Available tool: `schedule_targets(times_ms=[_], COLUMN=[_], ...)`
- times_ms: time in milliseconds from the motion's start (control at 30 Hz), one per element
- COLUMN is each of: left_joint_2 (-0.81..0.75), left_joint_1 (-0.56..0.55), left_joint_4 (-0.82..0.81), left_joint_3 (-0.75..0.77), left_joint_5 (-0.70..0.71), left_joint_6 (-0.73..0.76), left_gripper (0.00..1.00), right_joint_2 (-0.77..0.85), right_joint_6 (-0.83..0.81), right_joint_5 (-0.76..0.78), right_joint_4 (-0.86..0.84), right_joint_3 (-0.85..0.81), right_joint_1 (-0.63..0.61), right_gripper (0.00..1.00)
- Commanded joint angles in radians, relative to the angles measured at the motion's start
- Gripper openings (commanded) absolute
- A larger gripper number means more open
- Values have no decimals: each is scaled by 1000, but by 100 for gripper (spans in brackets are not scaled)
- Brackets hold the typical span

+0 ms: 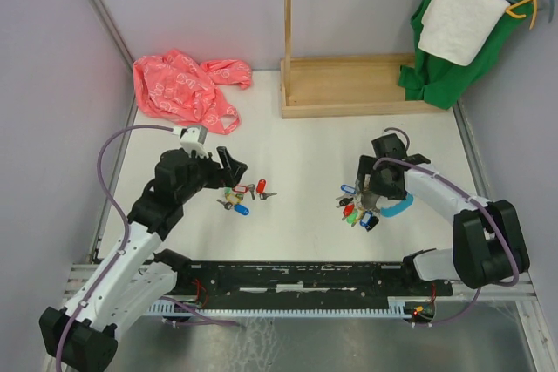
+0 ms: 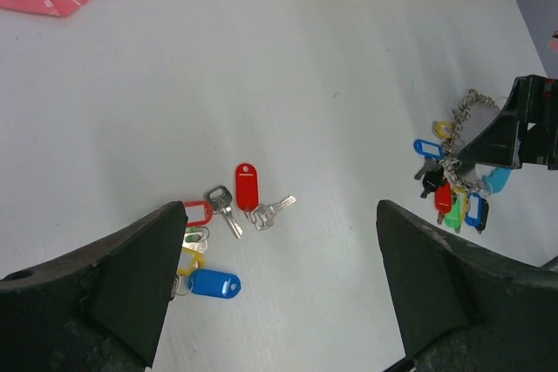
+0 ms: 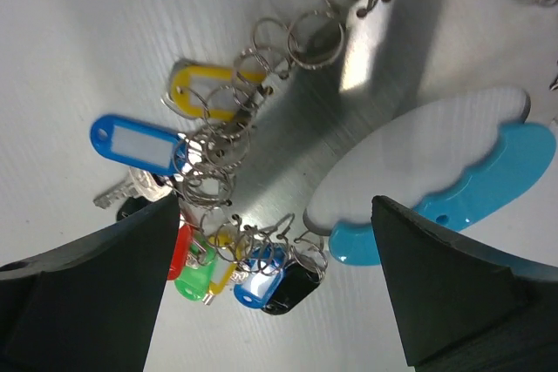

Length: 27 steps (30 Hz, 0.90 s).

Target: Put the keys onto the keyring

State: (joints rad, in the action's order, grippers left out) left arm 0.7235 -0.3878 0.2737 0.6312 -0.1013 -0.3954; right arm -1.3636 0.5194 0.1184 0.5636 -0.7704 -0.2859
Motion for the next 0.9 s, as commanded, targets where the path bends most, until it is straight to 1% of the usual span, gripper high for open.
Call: schedule_targets(times_ms=[0, 233, 467, 700, 867], left_joint_2=[22, 47, 69, 104, 132], left_joint_1=[-1, -15, -49, -113, -201], left_joint_4=[-62, -103, -139, -152, -167], left_joint_3=[37, 7, -21, -25, -29], left_joint_5=[-89, -109, -126, -98, -32], left_joint_6=[-102, -141, -174, -194, -212], left_gripper=[95, 95, 94, 93, 93], right_joint_2=[47, -18, -102, -251, -385], right_joint_6=[33, 50, 120, 183, 190], right_joint_5=[-41, -100, -147, -153, -199], right_joint_4=[-3, -87, -191, -288, -330], right_joint_3=[56, 101, 55, -97, -235], right_joint_1=[1, -54, -157, -256, -293], right_gripper=[100, 100, 100, 99, 99])
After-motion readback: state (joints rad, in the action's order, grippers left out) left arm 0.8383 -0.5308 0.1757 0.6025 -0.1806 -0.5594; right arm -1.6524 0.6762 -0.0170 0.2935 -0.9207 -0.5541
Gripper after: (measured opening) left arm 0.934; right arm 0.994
